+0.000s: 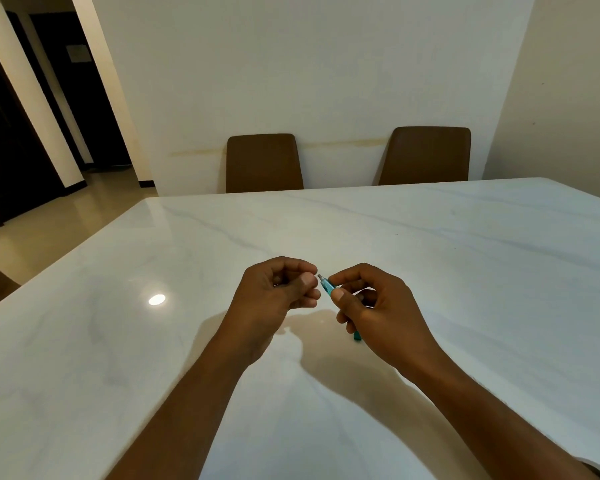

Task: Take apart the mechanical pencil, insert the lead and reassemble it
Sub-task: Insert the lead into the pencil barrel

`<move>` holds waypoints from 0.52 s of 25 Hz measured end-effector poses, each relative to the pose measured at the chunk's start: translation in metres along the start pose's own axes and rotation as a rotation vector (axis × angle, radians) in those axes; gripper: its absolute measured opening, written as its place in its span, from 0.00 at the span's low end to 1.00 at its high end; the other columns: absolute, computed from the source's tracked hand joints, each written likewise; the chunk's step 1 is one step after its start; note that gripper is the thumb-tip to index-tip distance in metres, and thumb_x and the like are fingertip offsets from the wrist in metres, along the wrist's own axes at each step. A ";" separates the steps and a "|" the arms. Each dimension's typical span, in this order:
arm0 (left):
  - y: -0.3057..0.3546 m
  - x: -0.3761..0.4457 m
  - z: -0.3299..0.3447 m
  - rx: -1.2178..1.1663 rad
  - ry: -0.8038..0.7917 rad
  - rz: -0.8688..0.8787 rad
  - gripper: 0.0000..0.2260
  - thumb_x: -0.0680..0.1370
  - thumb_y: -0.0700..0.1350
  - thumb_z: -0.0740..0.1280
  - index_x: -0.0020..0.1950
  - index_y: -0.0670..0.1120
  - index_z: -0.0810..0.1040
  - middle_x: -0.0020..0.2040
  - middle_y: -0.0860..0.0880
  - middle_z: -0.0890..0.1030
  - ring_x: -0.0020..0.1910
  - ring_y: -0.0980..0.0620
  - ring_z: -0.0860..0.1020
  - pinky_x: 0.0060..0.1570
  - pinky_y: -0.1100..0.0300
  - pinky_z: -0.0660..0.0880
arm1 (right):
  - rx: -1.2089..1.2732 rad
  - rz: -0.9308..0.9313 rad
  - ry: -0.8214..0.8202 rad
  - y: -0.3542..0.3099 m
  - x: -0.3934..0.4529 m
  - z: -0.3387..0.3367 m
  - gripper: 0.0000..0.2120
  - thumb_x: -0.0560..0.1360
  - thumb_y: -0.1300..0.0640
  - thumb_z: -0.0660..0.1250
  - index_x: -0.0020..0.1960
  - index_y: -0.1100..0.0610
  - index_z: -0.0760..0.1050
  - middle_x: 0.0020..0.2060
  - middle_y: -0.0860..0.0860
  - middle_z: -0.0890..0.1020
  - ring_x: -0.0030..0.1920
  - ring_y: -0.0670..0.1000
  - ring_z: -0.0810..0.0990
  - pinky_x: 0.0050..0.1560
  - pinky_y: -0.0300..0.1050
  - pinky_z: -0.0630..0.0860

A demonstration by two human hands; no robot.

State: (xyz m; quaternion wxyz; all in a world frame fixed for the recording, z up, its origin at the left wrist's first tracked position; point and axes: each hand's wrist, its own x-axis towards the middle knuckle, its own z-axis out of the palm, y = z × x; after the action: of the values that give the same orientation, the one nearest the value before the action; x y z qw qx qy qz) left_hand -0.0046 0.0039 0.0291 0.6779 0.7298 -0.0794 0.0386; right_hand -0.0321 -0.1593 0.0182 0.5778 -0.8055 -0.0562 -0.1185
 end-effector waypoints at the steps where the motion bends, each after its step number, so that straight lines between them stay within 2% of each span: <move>1: 0.000 0.000 0.000 -0.076 -0.012 0.005 0.06 0.76 0.35 0.67 0.49 0.41 0.82 0.38 0.44 0.84 0.37 0.47 0.83 0.42 0.59 0.81 | -0.005 0.000 -0.005 0.000 0.000 0.000 0.05 0.76 0.58 0.68 0.51 0.53 0.81 0.38 0.47 0.82 0.30 0.42 0.80 0.29 0.35 0.75; 5: -0.003 0.001 0.001 -0.134 0.011 0.005 0.05 0.75 0.34 0.68 0.50 0.40 0.80 0.37 0.45 0.85 0.37 0.47 0.84 0.40 0.60 0.81 | -0.030 -0.011 0.000 0.001 0.000 0.000 0.05 0.75 0.59 0.69 0.50 0.52 0.81 0.38 0.48 0.82 0.30 0.44 0.81 0.32 0.42 0.78; 13: -0.003 0.000 0.005 -0.043 0.035 0.070 0.06 0.73 0.34 0.70 0.47 0.42 0.82 0.38 0.44 0.85 0.37 0.46 0.84 0.40 0.59 0.81 | -0.071 -0.041 0.006 0.004 0.000 0.000 0.05 0.75 0.58 0.70 0.49 0.51 0.81 0.39 0.47 0.82 0.33 0.46 0.83 0.32 0.42 0.79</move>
State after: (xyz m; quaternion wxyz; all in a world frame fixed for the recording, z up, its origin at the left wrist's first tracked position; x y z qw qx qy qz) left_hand -0.0048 -0.0004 0.0257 0.6931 0.7109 -0.0941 0.0733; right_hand -0.0309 -0.1605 0.0148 0.5467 -0.8237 -0.0669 -0.1348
